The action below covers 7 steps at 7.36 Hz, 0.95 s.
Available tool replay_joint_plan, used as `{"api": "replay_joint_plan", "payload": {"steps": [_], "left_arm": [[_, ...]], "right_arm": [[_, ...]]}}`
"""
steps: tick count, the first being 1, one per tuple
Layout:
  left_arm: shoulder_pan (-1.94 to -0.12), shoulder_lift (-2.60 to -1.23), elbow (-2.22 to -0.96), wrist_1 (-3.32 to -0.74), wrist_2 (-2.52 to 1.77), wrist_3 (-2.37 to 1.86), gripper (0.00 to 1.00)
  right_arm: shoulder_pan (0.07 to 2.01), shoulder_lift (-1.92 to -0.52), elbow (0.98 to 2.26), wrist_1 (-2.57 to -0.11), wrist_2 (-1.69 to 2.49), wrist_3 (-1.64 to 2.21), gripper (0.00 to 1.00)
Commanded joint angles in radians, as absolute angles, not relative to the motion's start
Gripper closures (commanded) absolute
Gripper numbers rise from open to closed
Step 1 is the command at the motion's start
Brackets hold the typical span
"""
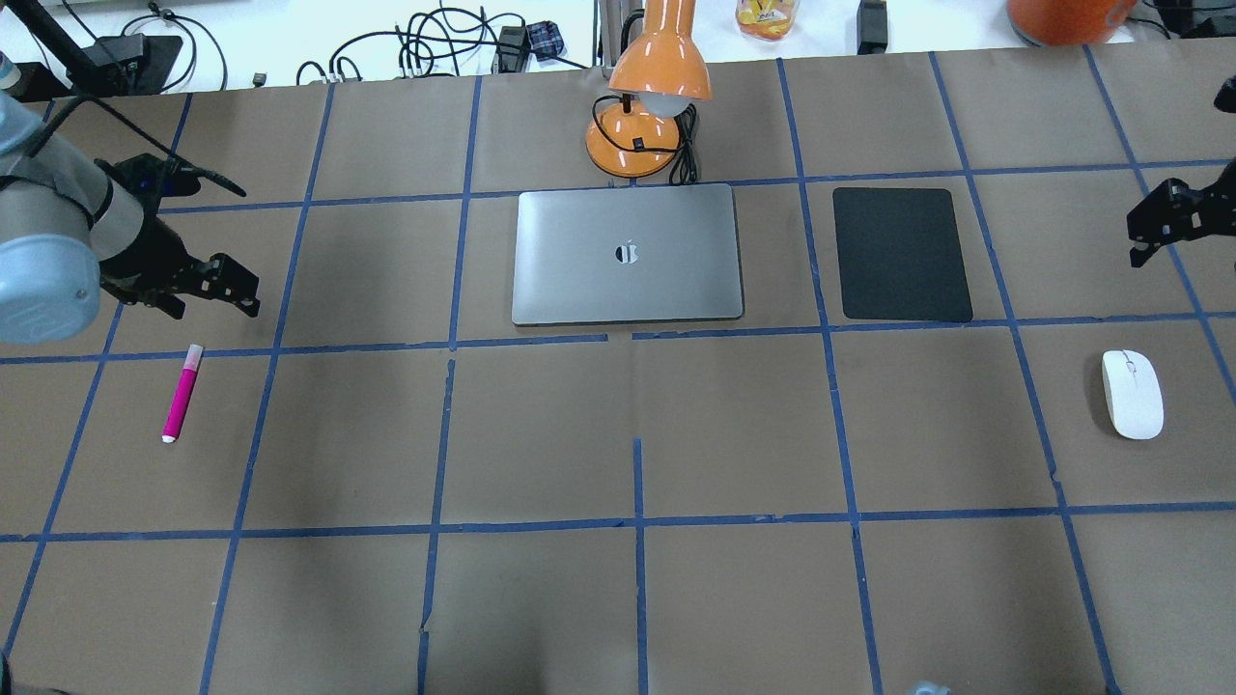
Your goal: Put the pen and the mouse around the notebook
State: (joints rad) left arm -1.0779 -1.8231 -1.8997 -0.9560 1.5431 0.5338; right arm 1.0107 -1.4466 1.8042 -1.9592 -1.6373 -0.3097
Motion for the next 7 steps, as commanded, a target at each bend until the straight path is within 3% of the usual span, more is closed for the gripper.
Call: {"api": "replay_joint_plan", "payload": {"steps": [1, 3, 4, 6, 7], "left_arm": [[-0.939, -1.905, -1.966, -0.8, 1.54, 0.722, 0.0], [-0.924, -1.942, -1.974, -0.79, 1.595, 0.707, 0.12], [-0.922, -1.953, -1.977, -0.788, 1.603, 0.704, 0.28], [-0.922, -1.956, -1.977, -0.787, 1.603, 0.701, 0.78], [-0.923, -1.957, -1.977, -0.787, 1.598, 0.701, 0.98]], "right_arm": [[0.976, -1.428, 1.913, -2.086, -1.608, -0.333, 0.0], [0.899, -1.35, 1.921, -2.111, -1.598, -0.345, 0.0], [0.893, -1.318, 1.921, -2.134, -1.598, -0.345, 0.0], [0.893, -1.287, 1.924, -2.14, -1.601, -0.339, 0.0], [0.893, -1.281, 1.934, -2.143, -1.603, -0.348, 0.0]]}}
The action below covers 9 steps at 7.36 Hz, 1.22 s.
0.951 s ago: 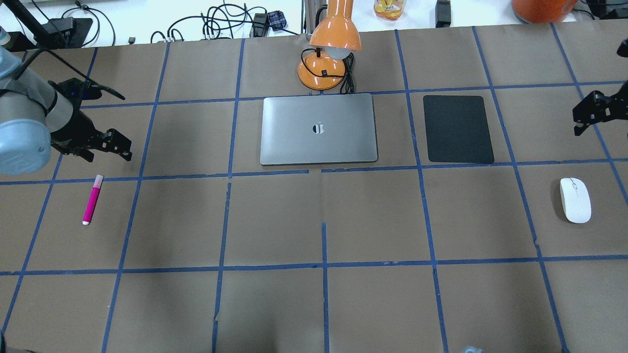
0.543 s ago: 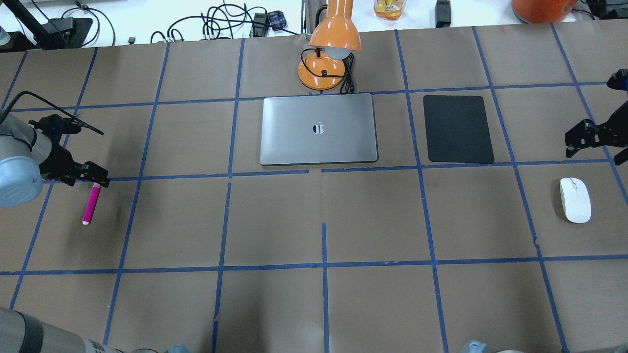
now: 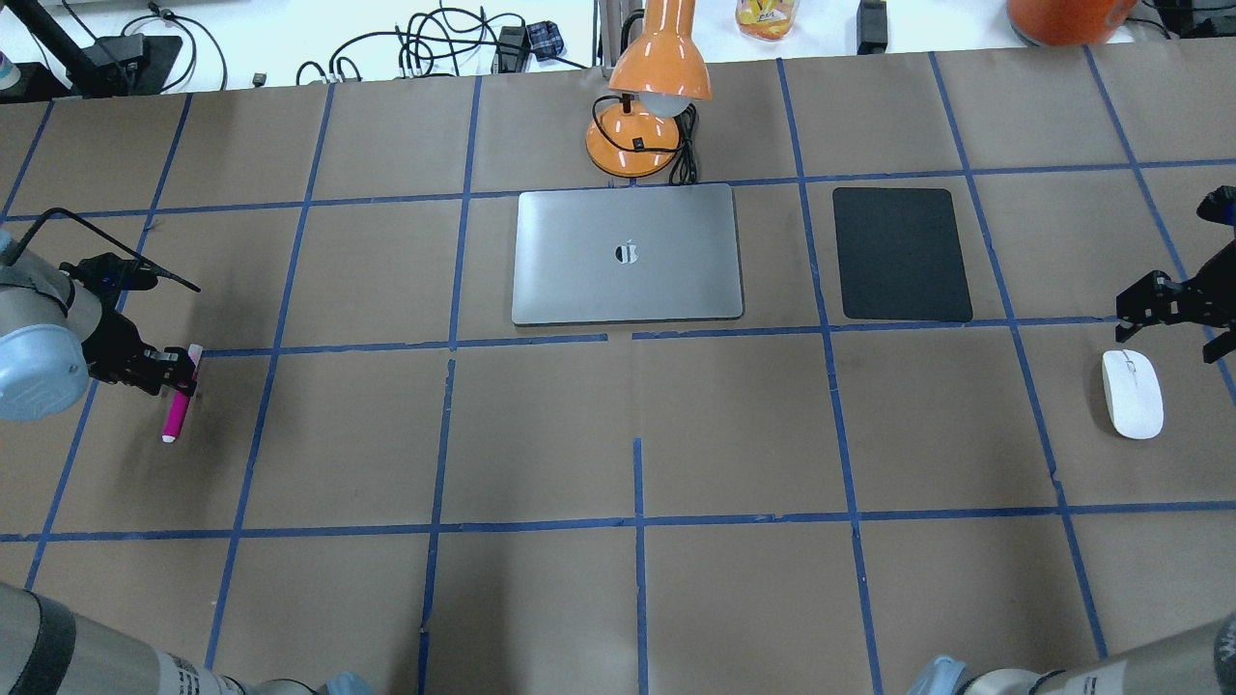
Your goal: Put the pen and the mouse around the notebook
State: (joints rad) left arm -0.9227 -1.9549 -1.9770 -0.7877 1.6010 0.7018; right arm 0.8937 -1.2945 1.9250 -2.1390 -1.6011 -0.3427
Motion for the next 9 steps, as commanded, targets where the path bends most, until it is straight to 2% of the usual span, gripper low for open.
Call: {"api": "replay_joint_plan", "payload": {"steps": [1, 5, 9], "left_arm": [[-0.923, -1.959, -1.979, -0.788, 1.598, 0.7, 1.0], [-0.937, -1.933, -1.965, -0.808, 1.608, 0.678, 1.0], [-1.05, -1.83, -1.934, -0.974, 1.595, 0.272, 1.0]], "right_arm": [[0.891, -1.264, 1.946, -2.141, -1.612, -0.353, 0.0], [0.893, -1.247, 1.96, -2.145, -1.618, -0.356, 0.0], [0.891, -1.206, 1.962, -2.207, -1.623, -0.376, 0.0]]}}
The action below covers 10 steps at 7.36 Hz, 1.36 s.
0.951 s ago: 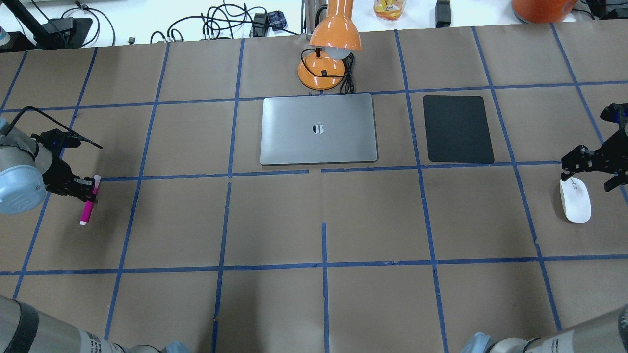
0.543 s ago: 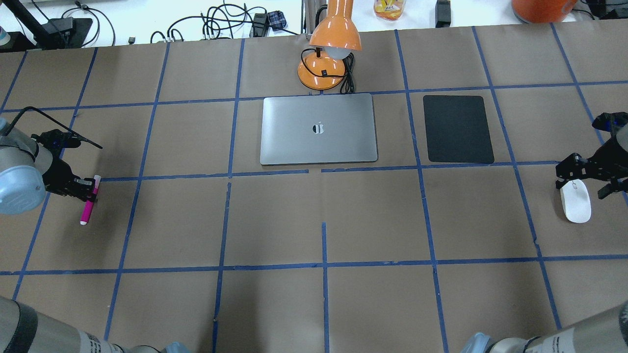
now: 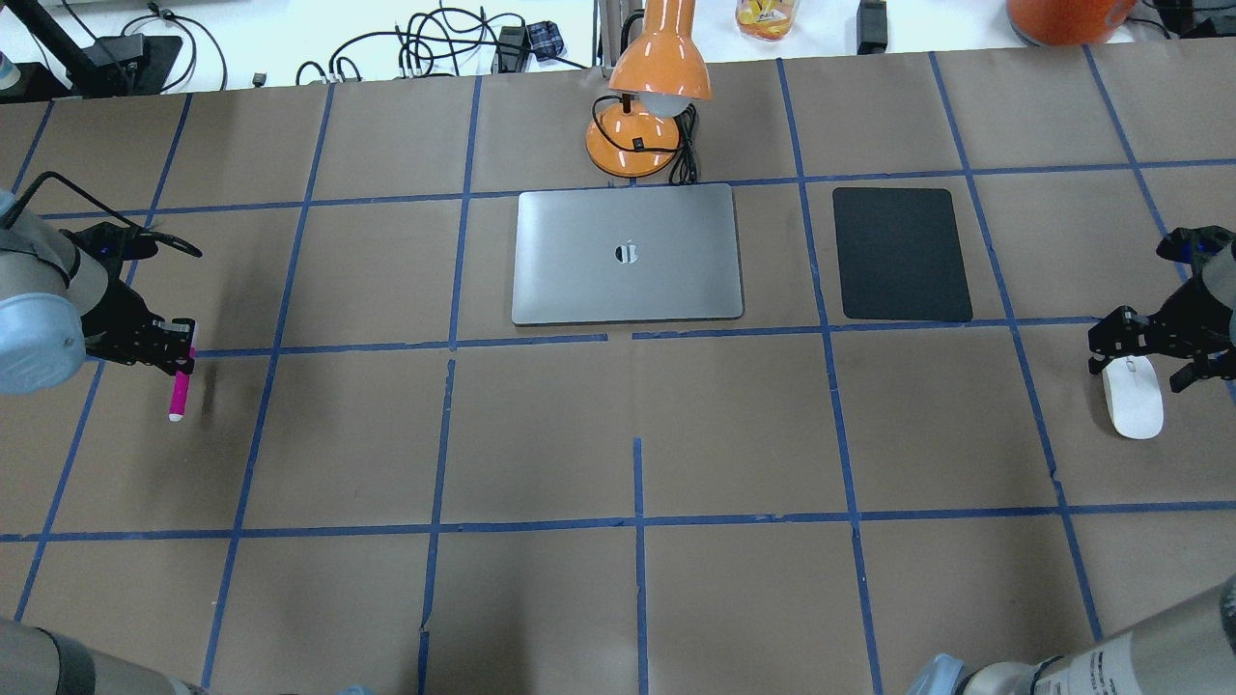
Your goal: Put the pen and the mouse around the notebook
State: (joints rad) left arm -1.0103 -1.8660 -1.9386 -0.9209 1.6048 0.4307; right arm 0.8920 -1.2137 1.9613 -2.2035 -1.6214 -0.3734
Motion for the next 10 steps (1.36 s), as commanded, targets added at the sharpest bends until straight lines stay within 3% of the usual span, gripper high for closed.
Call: {"api": "replay_joint_plan", "payload": {"steps": [1, 5, 9, 10], "left_arm": [[-1.151, -1.797, -1.934, -1.006, 1.598, 0.123, 1.0], [-1.524, -1.744, -1.979, -1.042, 1.591, -0.655, 1.0], [-1.897, -1.811, -1.968, -0.99, 1.594, -1.417, 1.0], [-1.955, -1.84, -1.954, -0.944, 1.592, -1.531, 1.0]], "right_arm": [[0.893, -1.206, 1.962, -2.204, -1.623, -0.376, 0.0], [0.893, -1.206, 1.97, -2.194, -1.661, -0.376, 0.07], [0.893, -1.206, 1.977, -2.187, -1.687, -0.376, 0.1], [0.893, -1.206, 1.977, -2.187, -1.687, -0.376, 0.15]]}}
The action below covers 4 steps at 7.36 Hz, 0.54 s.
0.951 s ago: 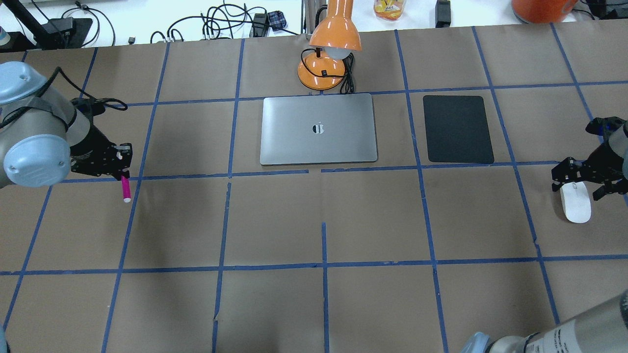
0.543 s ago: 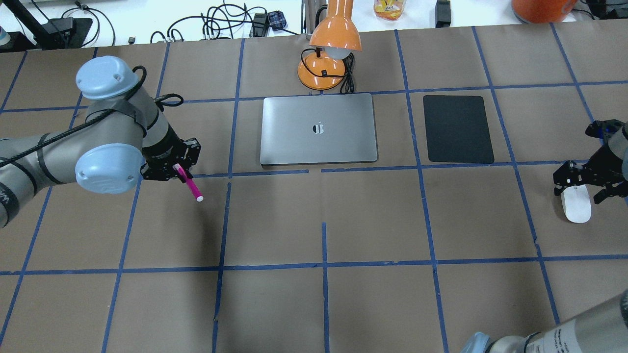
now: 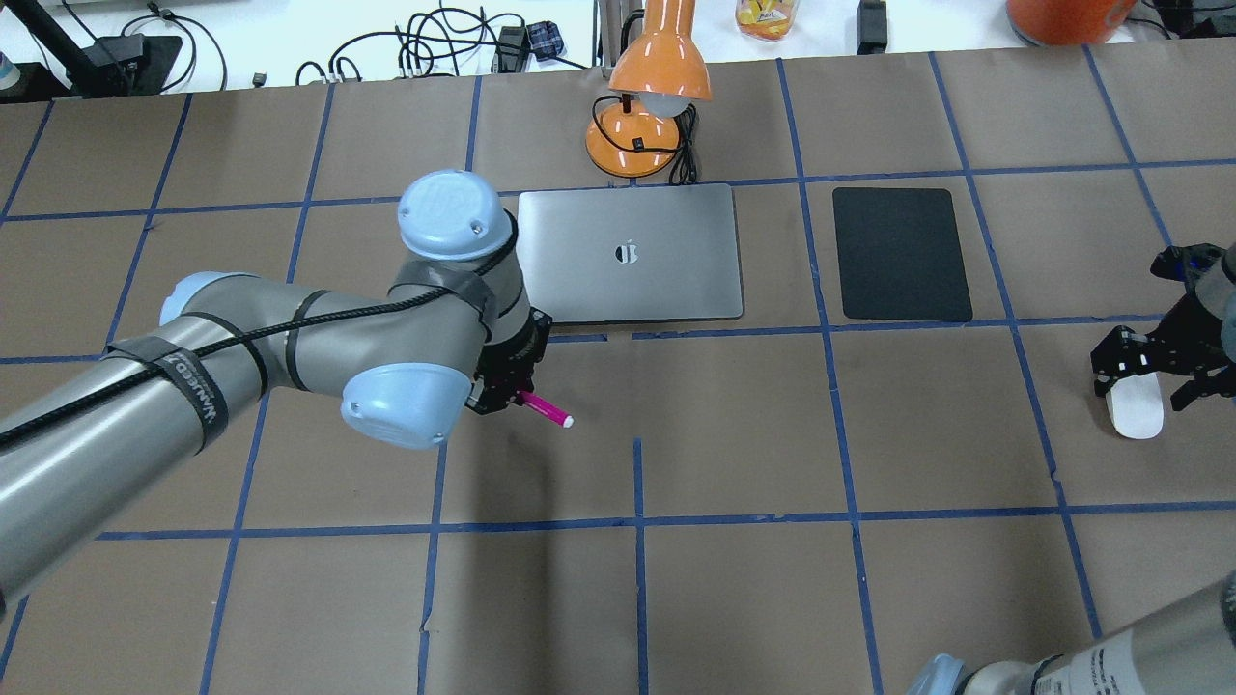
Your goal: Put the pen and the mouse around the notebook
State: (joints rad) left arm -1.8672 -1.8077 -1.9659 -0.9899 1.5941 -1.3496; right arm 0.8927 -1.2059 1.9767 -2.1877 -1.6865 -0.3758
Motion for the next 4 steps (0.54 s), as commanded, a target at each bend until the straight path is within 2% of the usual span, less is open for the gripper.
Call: {"api": "replay_joint_plan", "payload": {"steps": [1, 2, 3, 4], "left_arm": [[-2.001, -1.867, -1.927, -0.915, 1.592, -1.668, 1.0], [-2.022, -1.894, -1.88, -0.922, 1.591, -1.716, 1.0], [-2.028, -1.937, -1.856, -0.913, 1.589, -1.774, 1.0], [-2.031, -1.96, -1.853, -0.911, 1.589, -1.792, 1.0]], "right_arm": [[0.893, -1.206, 1.977, -2.189, -1.686, -0.377, 0.2], [0.893, -1.206, 1.977, -2.189, -1.686, -0.376, 0.28], [0.893, -1.207, 1.976, -2.187, -1.686, -0.376, 0.42], [0.893, -1.21, 1.976, -2.187, -1.687, -0.374, 0.44]]}}
